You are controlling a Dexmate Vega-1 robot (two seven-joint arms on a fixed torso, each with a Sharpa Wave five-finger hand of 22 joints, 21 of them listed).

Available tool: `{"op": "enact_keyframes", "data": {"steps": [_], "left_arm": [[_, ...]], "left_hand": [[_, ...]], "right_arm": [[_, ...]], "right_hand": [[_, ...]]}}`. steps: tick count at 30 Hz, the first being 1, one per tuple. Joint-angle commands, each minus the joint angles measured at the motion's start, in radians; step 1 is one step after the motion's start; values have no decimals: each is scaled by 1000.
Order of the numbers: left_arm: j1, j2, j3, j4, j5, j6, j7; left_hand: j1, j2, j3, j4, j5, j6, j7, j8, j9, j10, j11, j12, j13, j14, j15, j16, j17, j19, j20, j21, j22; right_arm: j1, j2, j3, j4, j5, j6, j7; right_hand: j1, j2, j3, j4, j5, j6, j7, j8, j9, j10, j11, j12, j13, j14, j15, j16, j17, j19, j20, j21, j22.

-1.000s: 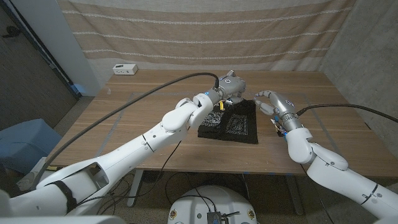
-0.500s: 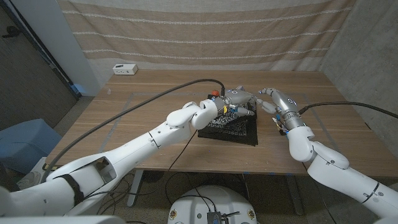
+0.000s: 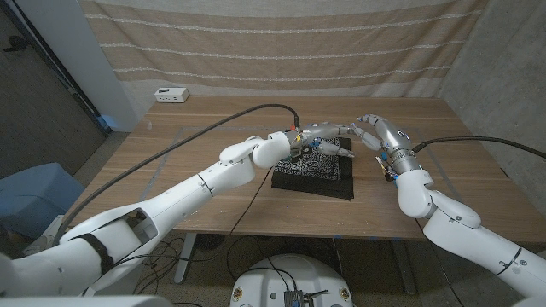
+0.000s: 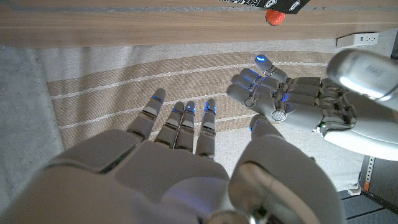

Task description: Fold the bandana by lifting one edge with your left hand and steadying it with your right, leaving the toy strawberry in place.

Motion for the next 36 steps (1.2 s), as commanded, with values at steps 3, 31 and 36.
{"op": "enact_keyframes", "data": {"steps": [3, 31, 36], "left_arm": [[77, 58, -147, 7, -207, 0, 132], [186, 81, -340, 189, -586, -244, 264], [185, 70, -358, 250, -667, -310, 225]], "left_hand": [[-39, 21, 1, 25, 3, -53, -24, 0, -1, -46, -9, -24, -17, -33, 14, -5, -10, -86, 3, 0, -1], [-136, 113, 130, 138, 27, -68, 3, 9, -8, -64, -16, -28, -95, -95, -46, -5, -62, -38, -68, -25, -8], [-141, 103, 197, 160, 25, -116, 38, 1, -8, -71, -26, -33, -106, -106, -64, -7, -68, -33, -116, -33, -10]], "right_arm": [[1, 35, 39, 62, 90, 145, -27], [-4, 246, 130, 285, 390, 613, -66], [0, 283, 145, 315, 464, 669, -44]], "right_hand": [[7, 26, 0, -10, 2, -76, -11, -10, 4, -38, -8, -5, 1, -3, 2, 0, 0, 23, -3, 10, 1], [-8, 40, -3, -24, 4, -188, 1, 4, 3, -81, 13, 7, 0, 5, 21, 6, -2, 67, -47, 24, 0], [-14, 39, -5, -22, 4, -186, 8, 8, 3, -76, 19, 9, 0, 8, 25, 7, -2, 72, -52, 24, 0]]}}
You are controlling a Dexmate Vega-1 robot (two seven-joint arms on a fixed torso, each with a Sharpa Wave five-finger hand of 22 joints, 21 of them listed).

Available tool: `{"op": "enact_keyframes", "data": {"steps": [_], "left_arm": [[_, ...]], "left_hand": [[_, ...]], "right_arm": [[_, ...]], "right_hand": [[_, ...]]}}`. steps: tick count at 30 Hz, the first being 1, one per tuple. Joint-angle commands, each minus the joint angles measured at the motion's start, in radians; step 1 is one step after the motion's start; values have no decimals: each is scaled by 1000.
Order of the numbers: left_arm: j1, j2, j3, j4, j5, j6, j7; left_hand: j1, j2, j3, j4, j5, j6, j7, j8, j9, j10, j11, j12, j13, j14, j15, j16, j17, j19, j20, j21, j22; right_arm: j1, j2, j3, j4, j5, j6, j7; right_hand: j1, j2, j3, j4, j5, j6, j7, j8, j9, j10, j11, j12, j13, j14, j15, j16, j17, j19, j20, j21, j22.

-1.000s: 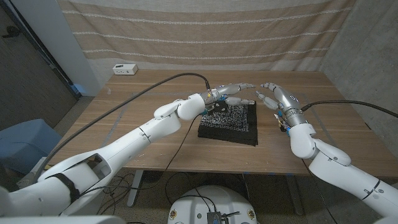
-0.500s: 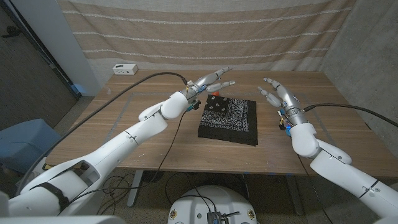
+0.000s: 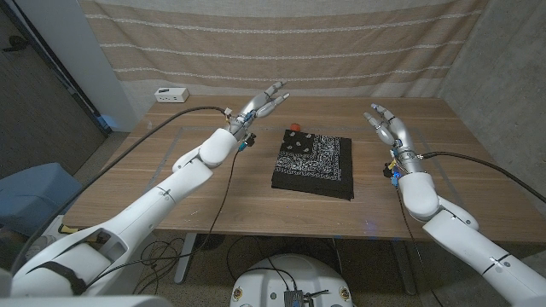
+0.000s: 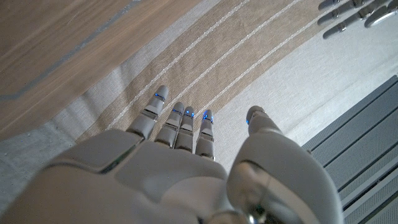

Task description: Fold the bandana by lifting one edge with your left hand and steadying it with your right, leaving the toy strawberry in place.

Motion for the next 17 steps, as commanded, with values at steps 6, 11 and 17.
{"op": "enact_keyframes", "data": {"steps": [6, 11, 17], "left_arm": [[50, -9, -117, 199, -192, -147, -32], [50, -16, -122, 222, -203, -139, -21], [25, -47, -120, 303, -234, -174, -37]], "left_hand": [[10, -12, 96, -3, 16, -38, 77, -4, -1, -15, -9, -4, -8, -26, -29, -2, -8, -27, -78, -16, -4], [-3, -20, 105, 7, 12, -50, 94, -6, -1, -34, -17, -10, -9, -39, -39, -3, -6, -21, -94, -19, -5], [-27, -30, 101, 18, -1, -70, 98, -8, -1, -55, -11, -15, -9, -55, -39, -4, -4, -25, -96, -27, -5]], "right_arm": [[14, 115, 50, 105, 240, 284, -1], [4, 149, 64, 101, 200, 287, -73], [-17, 143, 61, 31, 155, 233, -93]], "right_hand": [[0, -3, 3, -14, 2, 13, 20, 13, 2, 19, 18, 13, -1, 14, 11, 5, 0, 2, -4, 3, 0], [-3, -7, 4, -19, 3, 35, 32, 22, 2, 42, 28, 20, -1, 31, 22, 9, -1, 3, -5, 1, 0], [1, -6, 8, -25, 4, 32, 28, 19, 1, 38, 25, 17, -1, 29, 24, 6, -2, 3, -4, 0, 0]]}}
